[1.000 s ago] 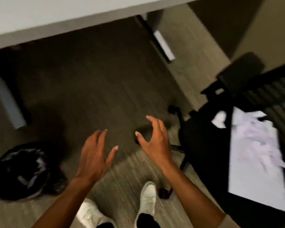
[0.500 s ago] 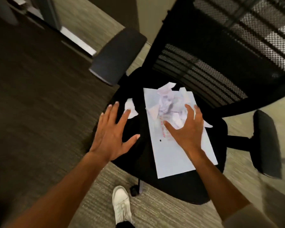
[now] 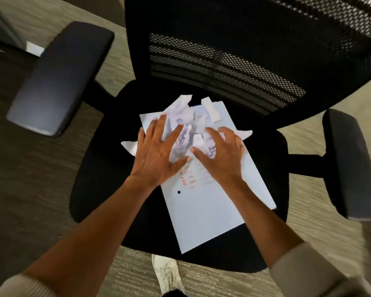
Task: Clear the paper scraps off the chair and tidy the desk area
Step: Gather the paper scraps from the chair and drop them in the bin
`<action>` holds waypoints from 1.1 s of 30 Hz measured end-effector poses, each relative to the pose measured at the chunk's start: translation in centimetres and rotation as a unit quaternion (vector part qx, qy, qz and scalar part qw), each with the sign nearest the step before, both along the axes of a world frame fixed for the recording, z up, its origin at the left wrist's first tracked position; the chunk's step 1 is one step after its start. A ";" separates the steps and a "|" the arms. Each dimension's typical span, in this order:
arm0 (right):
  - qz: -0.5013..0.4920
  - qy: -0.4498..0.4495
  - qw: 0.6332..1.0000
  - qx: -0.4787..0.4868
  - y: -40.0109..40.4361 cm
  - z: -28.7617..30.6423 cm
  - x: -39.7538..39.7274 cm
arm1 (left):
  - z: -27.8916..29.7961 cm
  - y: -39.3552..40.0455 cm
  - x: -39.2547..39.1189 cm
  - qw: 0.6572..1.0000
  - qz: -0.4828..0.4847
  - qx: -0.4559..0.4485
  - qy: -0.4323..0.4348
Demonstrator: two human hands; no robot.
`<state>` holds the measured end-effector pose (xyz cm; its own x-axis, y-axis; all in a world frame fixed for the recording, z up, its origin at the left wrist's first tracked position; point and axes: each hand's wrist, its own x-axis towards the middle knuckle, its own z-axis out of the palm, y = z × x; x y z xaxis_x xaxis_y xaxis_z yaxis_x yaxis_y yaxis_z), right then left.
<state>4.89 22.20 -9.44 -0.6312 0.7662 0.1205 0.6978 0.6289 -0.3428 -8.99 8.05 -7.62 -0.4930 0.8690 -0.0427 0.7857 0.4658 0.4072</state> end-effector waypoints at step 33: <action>0.077 0.265 0.924 -0.266 -21.7 5.3 -7.8 | 4.3 -21.5 -1.9 0.933 0.289 0.187 -0.107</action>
<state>-2.93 0.49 -4.19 -0.6974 0.7126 0.0765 0.2597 0.3508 -0.8997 -10.88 -13.45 -3.31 -0.8989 0.4342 0.0583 0.3288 0.5807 0.7448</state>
